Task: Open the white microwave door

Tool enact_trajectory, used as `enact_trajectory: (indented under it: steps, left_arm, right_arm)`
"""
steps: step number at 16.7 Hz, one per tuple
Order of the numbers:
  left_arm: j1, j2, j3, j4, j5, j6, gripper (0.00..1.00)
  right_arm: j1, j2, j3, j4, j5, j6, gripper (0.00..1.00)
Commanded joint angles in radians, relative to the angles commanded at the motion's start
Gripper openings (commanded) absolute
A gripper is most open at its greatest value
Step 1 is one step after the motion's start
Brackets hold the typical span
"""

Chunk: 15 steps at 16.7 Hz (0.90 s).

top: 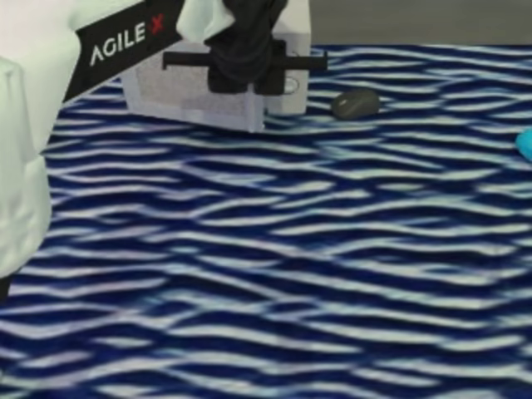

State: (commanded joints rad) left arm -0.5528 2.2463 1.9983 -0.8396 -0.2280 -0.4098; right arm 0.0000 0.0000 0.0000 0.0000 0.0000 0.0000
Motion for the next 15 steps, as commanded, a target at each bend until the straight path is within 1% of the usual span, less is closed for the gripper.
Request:
enact_trajectory:
  steps: [10,15]
  left_arm:
    - [-0.007,0.002,-0.006,0.003,0.006,-0.001,0.00]
    - [0.009,-0.073,-0.123,0.061,0.038,0.075,0.00]
  right_arm:
    - [0.000,0.000,0.000,0.000,0.000,0.000,1.00]
    - [0.000,0.000,0.000,0.000,0.000,0.000,1.00]
